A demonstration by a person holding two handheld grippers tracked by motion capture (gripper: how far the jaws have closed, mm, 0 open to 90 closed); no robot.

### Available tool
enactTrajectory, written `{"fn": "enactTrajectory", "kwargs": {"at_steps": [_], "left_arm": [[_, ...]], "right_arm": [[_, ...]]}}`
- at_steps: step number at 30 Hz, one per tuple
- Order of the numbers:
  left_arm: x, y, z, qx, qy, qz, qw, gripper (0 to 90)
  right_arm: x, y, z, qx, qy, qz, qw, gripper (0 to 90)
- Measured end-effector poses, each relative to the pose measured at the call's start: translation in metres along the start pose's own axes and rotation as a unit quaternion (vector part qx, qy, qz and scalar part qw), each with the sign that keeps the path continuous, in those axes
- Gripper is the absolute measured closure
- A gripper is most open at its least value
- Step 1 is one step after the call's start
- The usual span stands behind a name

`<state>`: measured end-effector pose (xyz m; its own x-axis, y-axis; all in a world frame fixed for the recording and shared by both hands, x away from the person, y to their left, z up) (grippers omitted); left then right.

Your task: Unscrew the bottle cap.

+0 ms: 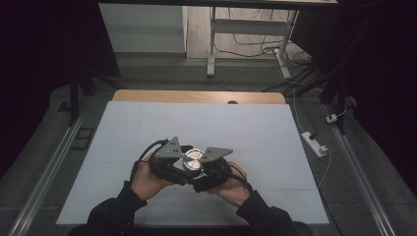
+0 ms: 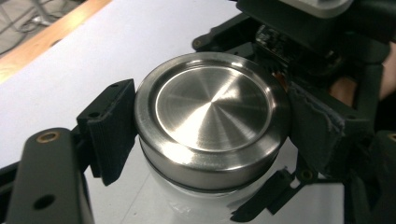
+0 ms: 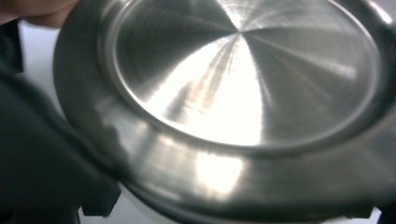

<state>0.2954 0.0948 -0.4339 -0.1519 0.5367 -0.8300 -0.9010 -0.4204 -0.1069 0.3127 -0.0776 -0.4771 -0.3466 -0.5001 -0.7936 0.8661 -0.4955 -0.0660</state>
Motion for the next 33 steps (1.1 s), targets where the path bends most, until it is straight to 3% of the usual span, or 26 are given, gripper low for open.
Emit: {"fn": "enactTrajectory", "kwargs": {"at_steps": [2,4,7,8,10,14,15,16,17,20,23,25,28,33], "left_arm": [[0.0,-0.002,0.0,0.006,0.002,0.001,1.0,20.6],[0.0,-0.006,0.004,0.026,0.017,0.006,0.9995,19.2],[0.001,-0.012,0.01,0.042,0.033,0.016,0.9984,11.2],[0.002,-0.019,0.02,0.057,0.054,0.019,0.9967,10.9],[0.004,-0.026,0.028,0.087,0.068,0.021,0.9936,11.7],[0.008,-0.035,0.037,0.136,0.079,0.004,0.9876,11.5],[0.008,-0.035,0.037,0.136,0.079,0.004,0.9876,11.2],[0.01,-0.036,0.039,0.163,0.086,-0.016,0.9828,11.8],[0.011,-0.036,0.039,0.171,0.086,-0.022,0.9814,12.1],[0.013,-0.034,0.032,0.178,0.064,-0.041,0.9811,12.1],[0.014,-0.03,0.023,0.173,0.041,-0.06,0.9823,13.9],[0.014,-0.028,0.021,0.182,0.047,-0.066,0.9799,19.1],[0.013,-0.025,0.022,0.164,0.044,-0.075,0.9826,20.9],[0.01,-0.02,0.018,0.111,0.044,-0.043,0.9919,21.0]], "right_arm": [[0.0,0.001,0.0,-0.001,0.002,-0.005,1.0,14.4],[0.0,0.001,0.001,-0.008,0.006,-0.007,0.9999,14.4],[-0.002,0.0,0.004,-0.02,0.01,0.001,0.9997,14.4],[-0.002,0.0,0.004,-0.025,0.011,0.003,0.9996,14.4],[-0.002,-0.001,0.004,-0.034,0.012,0.005,0.9993,14.4],[-0.001,-0.003,0.002,-0.052,0.005,0.012,0.9986,14.4],[0.0,-0.004,0.001,-0.056,0.005,0.016,0.9983,14.4],[0.0,-0.005,0.001,-0.062,0.004,0.017,0.9979,14.4],[0.0,-0.005,0.001,-0.07,0.003,0.017,0.9974,14.4],[-0.001,-0.009,0.001,-0.089,0.005,0.021,0.9958,14.4],[-0.002,-0.012,0.002,-0.105,0.005,0.027,0.9941,14.4],[-0.002,-0.013,0.002,-0.108,0.004,0.032,0.9936,14.4],[-0.002,-0.013,0.003,-0.104,0.003,0.033,0.9941,14.4],[-0.003,-0.008,0.004,-0.077,0.006,0.019,0.9968,14.4]]}}
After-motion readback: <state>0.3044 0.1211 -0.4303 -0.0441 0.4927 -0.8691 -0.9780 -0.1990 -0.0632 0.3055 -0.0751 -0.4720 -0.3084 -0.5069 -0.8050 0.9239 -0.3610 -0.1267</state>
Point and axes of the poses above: each handheld gripper's, and its own axes: z roughly backward along the jaws, x roughly out of its underside, y roughly to its right, the point moved 1 cm from there along -z, roughly forward along the jaws, and after that the axes turned 5 degrees about -z, right-handed, at the moved point
